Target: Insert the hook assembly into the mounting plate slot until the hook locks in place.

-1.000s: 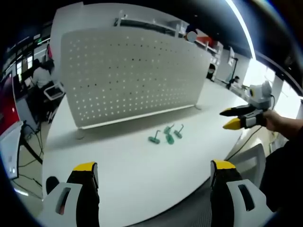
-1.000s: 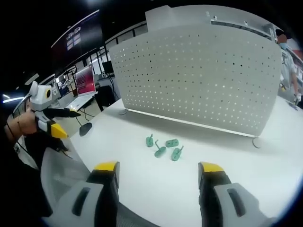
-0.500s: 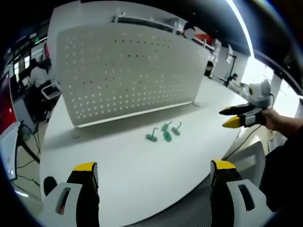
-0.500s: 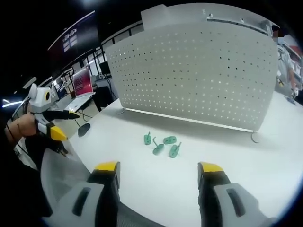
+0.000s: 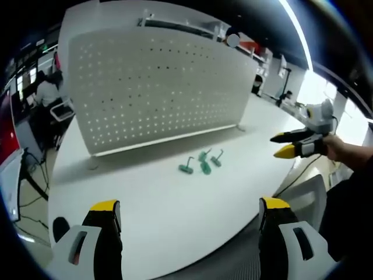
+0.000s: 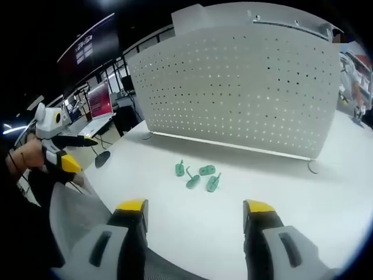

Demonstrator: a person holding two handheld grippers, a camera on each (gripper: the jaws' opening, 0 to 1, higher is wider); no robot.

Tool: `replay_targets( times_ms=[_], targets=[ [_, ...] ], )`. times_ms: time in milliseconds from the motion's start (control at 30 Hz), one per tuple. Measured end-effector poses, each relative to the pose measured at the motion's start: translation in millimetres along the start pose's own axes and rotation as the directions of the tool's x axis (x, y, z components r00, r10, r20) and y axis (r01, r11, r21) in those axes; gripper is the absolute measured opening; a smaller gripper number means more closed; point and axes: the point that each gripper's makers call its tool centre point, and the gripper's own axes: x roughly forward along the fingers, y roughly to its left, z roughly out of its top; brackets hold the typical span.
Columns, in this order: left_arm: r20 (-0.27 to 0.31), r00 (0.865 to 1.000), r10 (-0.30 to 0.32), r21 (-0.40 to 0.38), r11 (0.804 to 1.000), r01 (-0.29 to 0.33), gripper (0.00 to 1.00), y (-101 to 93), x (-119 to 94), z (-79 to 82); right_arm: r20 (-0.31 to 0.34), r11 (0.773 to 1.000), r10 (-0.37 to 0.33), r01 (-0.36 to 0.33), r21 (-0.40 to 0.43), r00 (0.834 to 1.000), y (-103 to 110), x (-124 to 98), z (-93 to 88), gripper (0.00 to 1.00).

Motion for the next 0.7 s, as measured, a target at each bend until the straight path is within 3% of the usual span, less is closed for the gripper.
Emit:
replay_targets(
  times_ms=[700],
  targets=[
    [-0.019, 1.000, 0.007, 0.009, 1.000, -0.007, 1.00, 0.3, 1.4, -3.0, -0.002, 1.000, 0.013, -0.013, -0.009, 1.000, -1.0, 2.7, 3.9, 0.63]
  ],
)
